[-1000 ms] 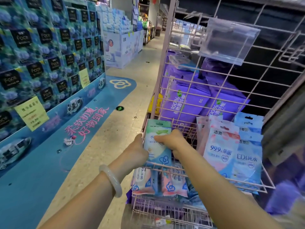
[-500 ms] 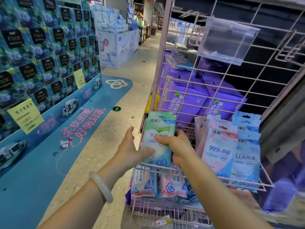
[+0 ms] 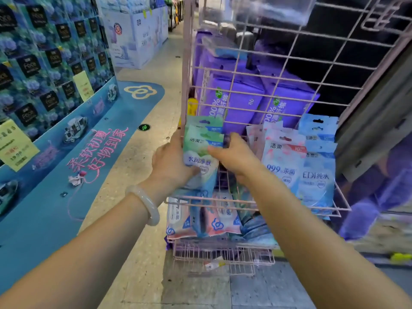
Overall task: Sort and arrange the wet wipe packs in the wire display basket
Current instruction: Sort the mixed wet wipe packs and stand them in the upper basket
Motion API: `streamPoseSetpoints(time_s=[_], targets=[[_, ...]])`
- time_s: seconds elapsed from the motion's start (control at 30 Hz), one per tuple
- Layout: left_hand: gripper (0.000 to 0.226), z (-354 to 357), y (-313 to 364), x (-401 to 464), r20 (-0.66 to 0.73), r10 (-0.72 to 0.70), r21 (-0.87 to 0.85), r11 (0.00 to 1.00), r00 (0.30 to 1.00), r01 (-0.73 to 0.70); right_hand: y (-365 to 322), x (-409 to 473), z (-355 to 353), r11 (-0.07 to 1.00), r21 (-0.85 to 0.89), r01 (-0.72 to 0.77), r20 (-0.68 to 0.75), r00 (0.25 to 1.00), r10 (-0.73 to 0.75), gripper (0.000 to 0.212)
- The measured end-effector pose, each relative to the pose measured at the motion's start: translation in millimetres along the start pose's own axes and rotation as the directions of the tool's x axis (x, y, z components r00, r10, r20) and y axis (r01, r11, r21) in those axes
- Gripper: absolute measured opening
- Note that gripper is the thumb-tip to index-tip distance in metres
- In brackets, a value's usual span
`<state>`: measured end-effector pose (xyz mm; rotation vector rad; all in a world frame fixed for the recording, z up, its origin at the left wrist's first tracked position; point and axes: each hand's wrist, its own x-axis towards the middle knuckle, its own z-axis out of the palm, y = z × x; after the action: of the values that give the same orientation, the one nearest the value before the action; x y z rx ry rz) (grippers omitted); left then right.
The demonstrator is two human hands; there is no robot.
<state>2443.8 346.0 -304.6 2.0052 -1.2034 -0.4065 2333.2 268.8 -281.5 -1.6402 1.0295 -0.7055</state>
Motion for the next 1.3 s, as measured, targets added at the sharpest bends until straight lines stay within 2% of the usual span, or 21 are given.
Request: streamPoseSetpoints(time_s=[0.1,0.17,0.23,0.3,0.37,0.43,0.5,0.6,0.67,0.73,0.8,0.87,0.97,1.03,1.13,1.3], targets=[[0.083,4,6,-16,-0.146,0.100,0.093,0.992,0.984,-0.087,-7,-26,-32,0.995,0.072,0.067,0.019,0.997,-0.068,0.037],[0.059,5,13,-36,-0.256,0.225,0.020,0.974,0.940,-0.227,-3,-54,-64,0.981,0.138,0.136,0.122,0.981,-0.153,0.022],[0.032,9,17,-60,-0.308,0.369,-0.086,0.907,0.877,-0.412,9,-83,-93,0.971,0.184,0.152,0.266,0.943,-0.198,0.018],[0.015,20,16,-84,-0.238,0.531,-0.116,0.816,0.813,-0.567,34,-106,-111,0.983,0.174,0.049,0.354,0.929,-0.109,0.024],[0.011,40,7,-105,-0.048,0.628,-0.113,0.769,0.777,-0.629,73,-123,-116,0.992,0.088,-0.093,0.380,0.924,0.053,0.021],[0.016,64,-8,-115,0.210,0.578,-0.115,0.815,0.788,-0.568,115,-132,-114,0.981,-0.051,-0.187,0.336,0.922,0.193,0.021],[0.030,89,-22,-116,0.371,0.467,-0.083,0.878,0.803,-0.472,150,-131,-108,0.955,-0.174,-0.240,0.194,0.943,0.272,0.020],[0.053,122,-33,-108,0.395,0.316,0.155,0.903,0.863,-0.402,179,-112,-100,0.935,-0.262,-0.239,-0.088,0.971,0.224,0.033],[0.071,138,-37,-102,0.406,0.224,0.344,0.861,0.886,-0.375,184,-97,-93,0.942,-0.260,-0.212,-0.193,0.967,0.165,0.034],[0.078,147,-44,-97,0.459,0.130,0.424,0.837,0.879,-0.345,188,-83,-86,0.928,-0.288,-0.236,-0.232,0.957,0.172,0.036],[0.080,149,-53,-96,0.510,0.090,0.471,0.803,0.856,-0.365,199,-77,-88,0.859,-0.465,-0.215,-0.217,0.968,0.124,0.048],[0.081,150,-59,-96,0.513,0.086,0.491,0.786,0.854,-0.375,212,-80,-97,0.768,-0.633,-0.099,-0.106,0.994,0.041,0.056],[0.077,151,-55,-100,0.472,0.088,0.510,0.784,0.877,-0.353,226,-82,-113,0.668,-0.744,0.010,0.023,1.000,0.011,0.061],[0.072,156,-46,-103,0.404,0.092,0.526,0.790,0.910,-0.313,227,-74,-120,0.557,-0.830,0.026,0.070,0.996,0.059,0.074],[0.070,168,-29,-105,0.355,0.123,0.473,0.832,0.927,-0.291,224,-55,-129,0.367,-0.927,0.071,0.162,0.961,0.226,0.089],[0.070,193,-11,-109,0.363,0.237,0.318,0.878,0.901,-0.359,223,-38,-124,0.227,-0.966,0.125,0.180,0.954,0.240,0.062]])
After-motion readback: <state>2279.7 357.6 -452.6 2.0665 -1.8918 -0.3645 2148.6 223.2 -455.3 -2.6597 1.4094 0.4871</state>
